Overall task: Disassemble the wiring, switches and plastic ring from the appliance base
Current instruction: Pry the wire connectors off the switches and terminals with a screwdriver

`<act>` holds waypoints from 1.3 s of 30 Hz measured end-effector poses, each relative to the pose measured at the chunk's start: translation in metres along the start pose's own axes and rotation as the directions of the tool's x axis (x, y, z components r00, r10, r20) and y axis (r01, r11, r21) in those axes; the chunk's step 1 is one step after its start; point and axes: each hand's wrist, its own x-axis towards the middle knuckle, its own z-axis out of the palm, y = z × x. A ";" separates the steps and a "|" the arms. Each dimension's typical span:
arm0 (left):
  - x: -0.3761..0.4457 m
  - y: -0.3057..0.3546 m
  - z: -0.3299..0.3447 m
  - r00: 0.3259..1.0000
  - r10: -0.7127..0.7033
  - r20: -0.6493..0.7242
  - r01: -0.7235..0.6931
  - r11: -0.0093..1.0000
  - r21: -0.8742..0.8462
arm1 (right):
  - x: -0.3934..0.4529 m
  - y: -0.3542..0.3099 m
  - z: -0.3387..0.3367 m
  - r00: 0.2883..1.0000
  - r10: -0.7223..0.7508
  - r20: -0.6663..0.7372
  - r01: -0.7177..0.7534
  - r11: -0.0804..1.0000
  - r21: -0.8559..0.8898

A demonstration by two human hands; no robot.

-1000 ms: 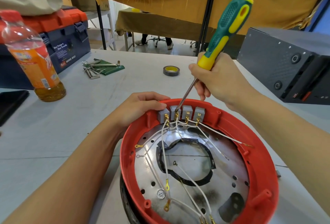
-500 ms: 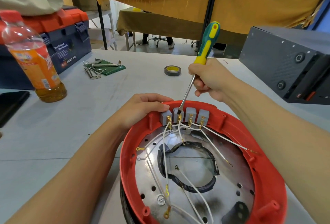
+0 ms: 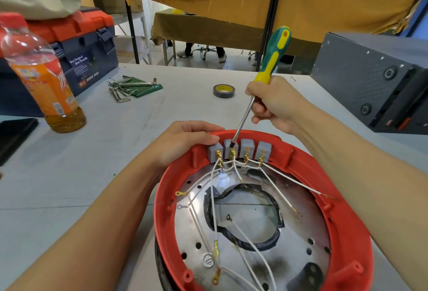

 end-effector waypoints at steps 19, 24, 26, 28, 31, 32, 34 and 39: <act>-0.001 0.000 0.001 1.000 0.009 -0.005 -0.009 1.000 0.002 | -0.049 -0.010 -0.001 0.899 -0.433 -0.065 0.395 0.866 -0.308; -0.002 0.000 0.001 1.000 0.005 -0.008 -0.005 1.000 0.002 | -0.043 -0.014 0.002 0.937 -0.331 -0.110 0.295 0.920 -0.256; -0.003 0.001 0.002 1.000 0.006 -0.013 -0.006 1.000 0.004 | -0.036 -0.014 0.003 0.959 -0.245 -0.146 0.217 0.958 -0.186; -0.004 0.001 0.002 1.000 0.006 -0.017 -0.006 1.000 0.005 | -0.028 -0.012 0.003 0.974 -0.150 -0.171 0.130 0.984 -0.125; -0.003 0.002 0.002 1.000 0.003 -0.021 -0.003 1.000 0.007 | -0.020 -0.006 0.000 0.984 0.003 -0.179 -0.009 0.999 -0.034; -0.003 0.001 0.002 1.000 0.002 -0.022 -0.002 1.000 0.010 | -0.018 -0.003 -0.002 0.984 0.052 -0.171 -0.053 0.999 -0.005; -0.003 0.001 0.002 1.000 0.002 -0.023 -0.002 1.000 0.011 | -0.016 0.003 -0.005 0.980 0.129 -0.152 -0.123 0.991 0.051; -0.003 0.002 0.002 1.000 0.001 -0.016 0.000 1.000 0.015 | -0.013 0.008 -0.007 0.964 0.226 -0.137 -0.207 0.968 0.141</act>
